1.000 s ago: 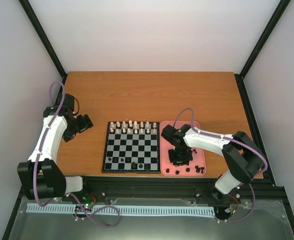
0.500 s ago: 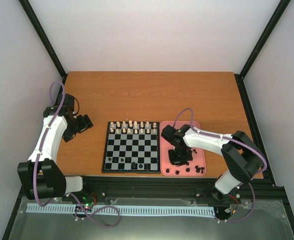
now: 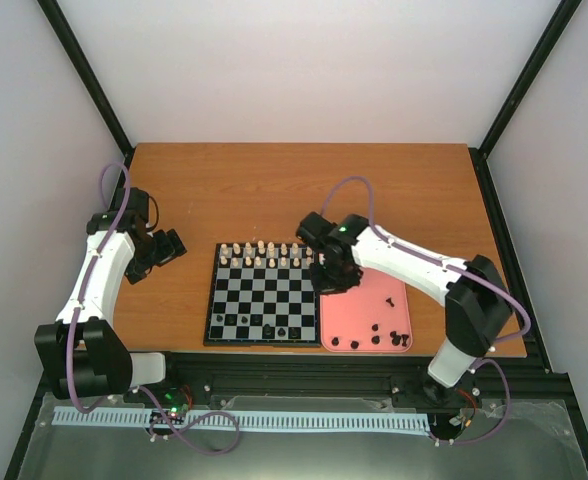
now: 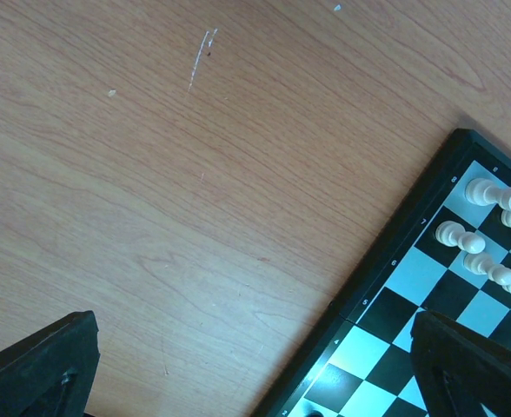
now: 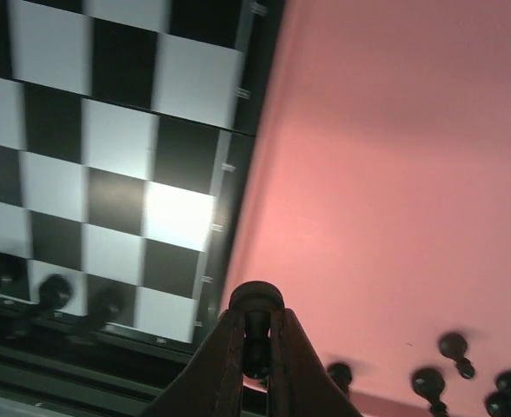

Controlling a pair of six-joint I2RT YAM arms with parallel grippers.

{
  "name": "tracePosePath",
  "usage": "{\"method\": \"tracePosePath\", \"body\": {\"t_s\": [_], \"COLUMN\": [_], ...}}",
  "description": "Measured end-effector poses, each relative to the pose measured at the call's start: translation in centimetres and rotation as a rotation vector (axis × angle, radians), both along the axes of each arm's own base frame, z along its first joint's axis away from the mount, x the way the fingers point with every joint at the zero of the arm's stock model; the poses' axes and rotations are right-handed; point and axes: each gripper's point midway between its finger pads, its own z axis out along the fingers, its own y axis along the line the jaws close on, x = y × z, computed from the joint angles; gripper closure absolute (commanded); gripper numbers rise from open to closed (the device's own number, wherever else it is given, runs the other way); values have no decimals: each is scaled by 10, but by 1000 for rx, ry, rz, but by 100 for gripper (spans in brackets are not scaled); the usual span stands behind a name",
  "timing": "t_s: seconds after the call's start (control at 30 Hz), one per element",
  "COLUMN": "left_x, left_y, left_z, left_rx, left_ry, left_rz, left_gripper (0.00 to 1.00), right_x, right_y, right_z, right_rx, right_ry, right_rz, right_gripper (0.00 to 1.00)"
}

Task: Set up the chess pieces on the board
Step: Place the chess piece on the chessboard.

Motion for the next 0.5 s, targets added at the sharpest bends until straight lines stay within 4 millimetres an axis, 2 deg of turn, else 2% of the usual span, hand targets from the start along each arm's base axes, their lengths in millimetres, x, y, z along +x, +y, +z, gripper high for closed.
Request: {"method": "tracePosePath", "body": {"t_s": [0.13, 0.37, 0.5], "left_x": [0, 0, 0], "left_y": [0, 0, 0], "left_z": [0, 0, 0], "left_rx": [0, 1, 1], "left_ry": [0, 0, 0], "left_rz": [0, 0, 0], "left_gripper": [0, 0, 0], "right_x": [1, -22, -30], "right_y": [37, 106, 128], "right_z": [7, -12, -17], "right_rx": [15, 11, 25], "right_ry": [-12, 34, 50], "right_rz": [74, 224, 267], "right_gripper": [97, 97, 97]}}
